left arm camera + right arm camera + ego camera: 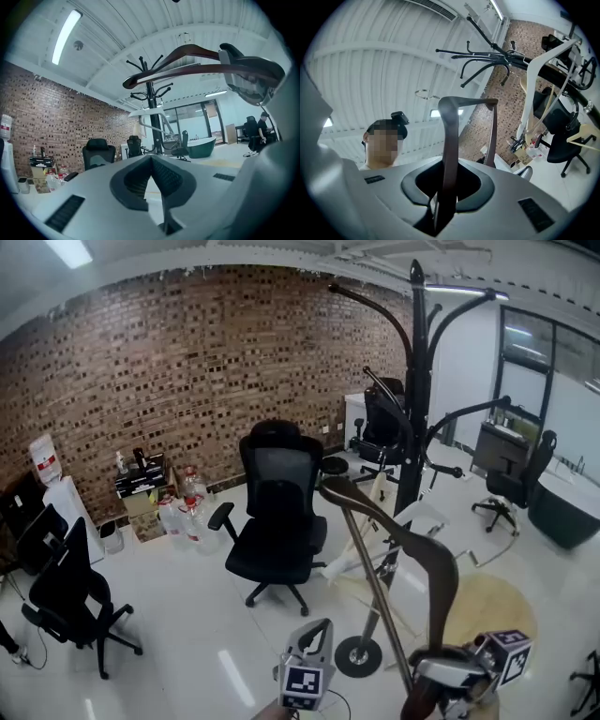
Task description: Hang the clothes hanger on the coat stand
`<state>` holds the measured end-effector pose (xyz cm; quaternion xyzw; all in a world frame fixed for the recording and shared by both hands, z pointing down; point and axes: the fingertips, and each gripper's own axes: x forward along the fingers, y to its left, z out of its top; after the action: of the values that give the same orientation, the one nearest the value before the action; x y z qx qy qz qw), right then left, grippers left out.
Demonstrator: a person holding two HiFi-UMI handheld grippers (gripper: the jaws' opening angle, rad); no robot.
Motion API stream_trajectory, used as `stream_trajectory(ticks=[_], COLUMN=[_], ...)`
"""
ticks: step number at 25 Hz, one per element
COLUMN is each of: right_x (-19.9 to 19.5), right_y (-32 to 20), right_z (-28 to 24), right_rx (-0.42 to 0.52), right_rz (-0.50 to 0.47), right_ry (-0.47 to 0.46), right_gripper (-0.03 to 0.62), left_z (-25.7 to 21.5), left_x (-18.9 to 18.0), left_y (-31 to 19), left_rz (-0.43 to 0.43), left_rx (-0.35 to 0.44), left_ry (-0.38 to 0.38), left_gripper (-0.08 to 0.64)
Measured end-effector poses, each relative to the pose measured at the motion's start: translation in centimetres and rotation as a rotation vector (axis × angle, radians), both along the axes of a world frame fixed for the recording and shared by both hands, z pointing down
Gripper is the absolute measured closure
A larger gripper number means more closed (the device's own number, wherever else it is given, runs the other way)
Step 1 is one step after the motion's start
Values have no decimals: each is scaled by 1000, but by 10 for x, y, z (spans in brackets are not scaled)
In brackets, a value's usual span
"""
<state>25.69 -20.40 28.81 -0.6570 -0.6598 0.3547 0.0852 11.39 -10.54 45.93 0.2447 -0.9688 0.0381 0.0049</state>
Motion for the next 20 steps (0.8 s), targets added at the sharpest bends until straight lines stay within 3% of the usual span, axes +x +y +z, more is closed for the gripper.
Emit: stream_trajectory(ticks=[6, 20], right_x=[-16, -84], right_y=[79, 83], right_z=[-13, -24], right_rx=[-15, -73], right_rz=[3, -88], right_ry=[58, 92], right_gripper=[549, 549], left_z=[-6, -8], left_x=[-4, -54], left_y=[73, 104], left_rz=[-17, -173], left_rx=[24, 18], left_ry=[23, 64], left_gripper=[541, 541])
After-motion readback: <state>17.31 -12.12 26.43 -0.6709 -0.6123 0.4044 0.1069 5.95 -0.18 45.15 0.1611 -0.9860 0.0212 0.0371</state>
